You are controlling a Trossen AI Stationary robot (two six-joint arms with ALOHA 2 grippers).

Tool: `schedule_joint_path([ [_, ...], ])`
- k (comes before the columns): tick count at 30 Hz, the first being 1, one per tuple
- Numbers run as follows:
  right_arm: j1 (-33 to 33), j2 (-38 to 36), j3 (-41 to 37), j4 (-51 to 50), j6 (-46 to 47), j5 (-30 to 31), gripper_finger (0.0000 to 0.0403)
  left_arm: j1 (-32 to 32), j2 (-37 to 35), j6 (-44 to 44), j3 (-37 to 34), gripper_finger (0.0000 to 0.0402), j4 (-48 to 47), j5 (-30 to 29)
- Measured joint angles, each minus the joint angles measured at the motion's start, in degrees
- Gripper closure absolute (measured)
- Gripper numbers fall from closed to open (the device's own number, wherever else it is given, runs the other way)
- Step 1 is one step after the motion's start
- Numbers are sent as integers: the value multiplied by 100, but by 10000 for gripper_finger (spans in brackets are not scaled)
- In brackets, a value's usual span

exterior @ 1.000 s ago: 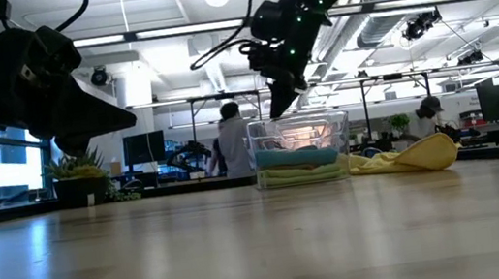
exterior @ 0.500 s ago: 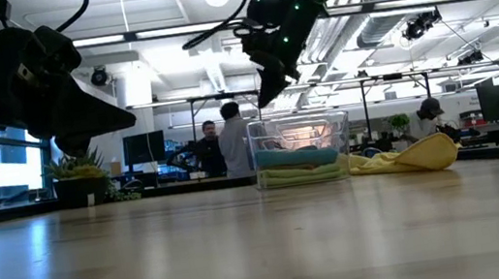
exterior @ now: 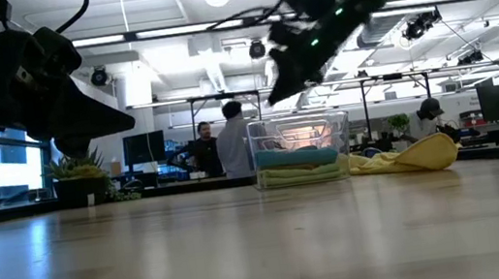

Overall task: Fold microfiber towels
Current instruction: Fold the yellow microfiber cloth

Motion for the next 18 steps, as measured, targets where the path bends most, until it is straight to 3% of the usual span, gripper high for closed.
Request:
schedule_joint_path([
  [5, 349, -1382, -942, -255, 318, 546, 403, 0, 0, 0, 0, 399, 0, -7],
  [11, 735, -3036, -1858, -1360, 1189, 918, 403, 0, 0, -42, 12, 399, 0, -9],
  [18, 1813, -3979, -2454, -3063, 2280, 1260, 396, -2, 0, -48, 26, 399, 0, -9],
])
